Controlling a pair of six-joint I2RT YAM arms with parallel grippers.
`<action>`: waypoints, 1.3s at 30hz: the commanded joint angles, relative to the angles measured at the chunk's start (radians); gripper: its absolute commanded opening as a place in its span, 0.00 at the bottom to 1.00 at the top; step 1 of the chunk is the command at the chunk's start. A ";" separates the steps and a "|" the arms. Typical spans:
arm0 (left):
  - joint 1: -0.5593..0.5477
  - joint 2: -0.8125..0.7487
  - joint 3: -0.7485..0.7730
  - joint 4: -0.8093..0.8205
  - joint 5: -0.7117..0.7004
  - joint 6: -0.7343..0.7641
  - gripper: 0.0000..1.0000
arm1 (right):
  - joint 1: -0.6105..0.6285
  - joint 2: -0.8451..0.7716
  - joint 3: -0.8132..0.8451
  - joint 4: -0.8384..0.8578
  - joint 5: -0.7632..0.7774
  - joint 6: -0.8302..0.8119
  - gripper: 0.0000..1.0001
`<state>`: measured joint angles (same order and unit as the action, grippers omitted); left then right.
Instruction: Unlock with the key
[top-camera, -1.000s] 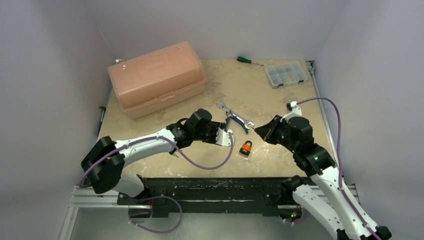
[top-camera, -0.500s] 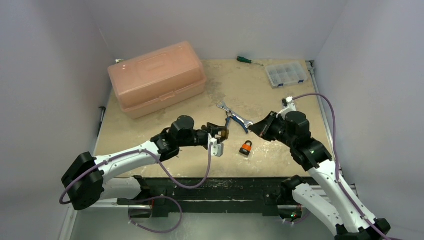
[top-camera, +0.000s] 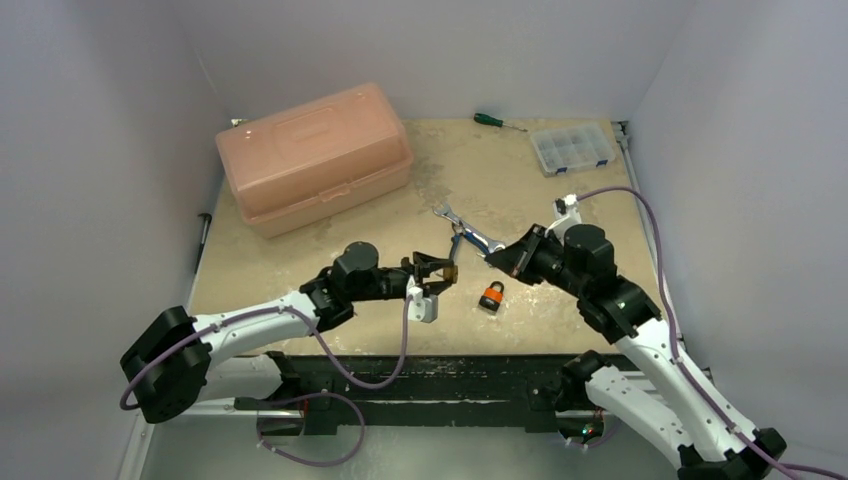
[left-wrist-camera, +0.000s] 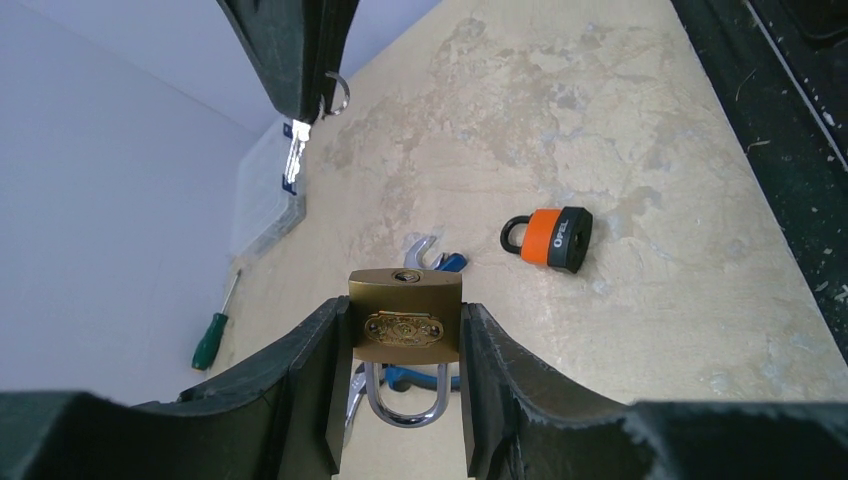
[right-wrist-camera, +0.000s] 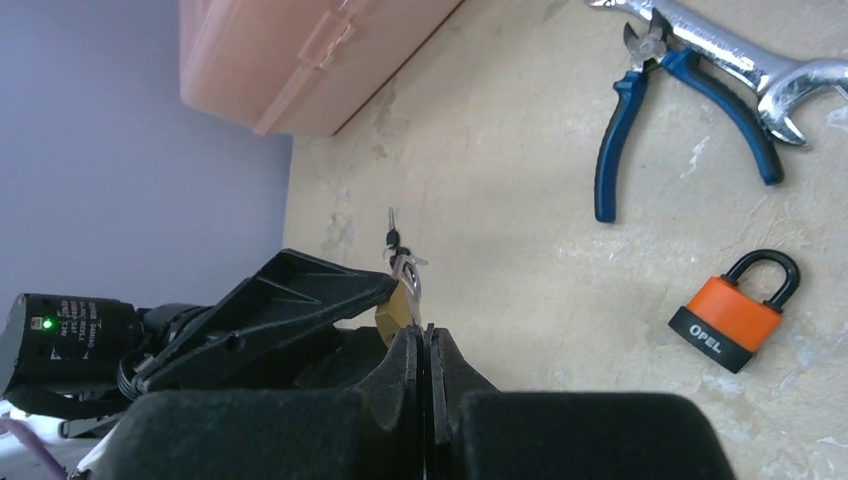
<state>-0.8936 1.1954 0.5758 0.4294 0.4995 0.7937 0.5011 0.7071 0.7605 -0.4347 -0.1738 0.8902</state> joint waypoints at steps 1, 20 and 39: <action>-0.003 -0.066 -0.058 0.223 0.081 -0.047 0.00 | 0.053 0.021 0.026 0.021 0.033 0.026 0.00; -0.004 -0.080 -0.084 0.317 -0.042 -0.103 0.00 | 0.194 0.025 0.065 0.016 0.117 0.081 0.00; -0.004 -0.059 -0.019 0.208 -0.070 -0.122 0.00 | 0.226 0.106 0.096 0.070 0.131 0.058 0.00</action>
<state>-0.8936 1.1355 0.5053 0.6010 0.4221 0.6899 0.7200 0.8108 0.8158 -0.4114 -0.0685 0.9611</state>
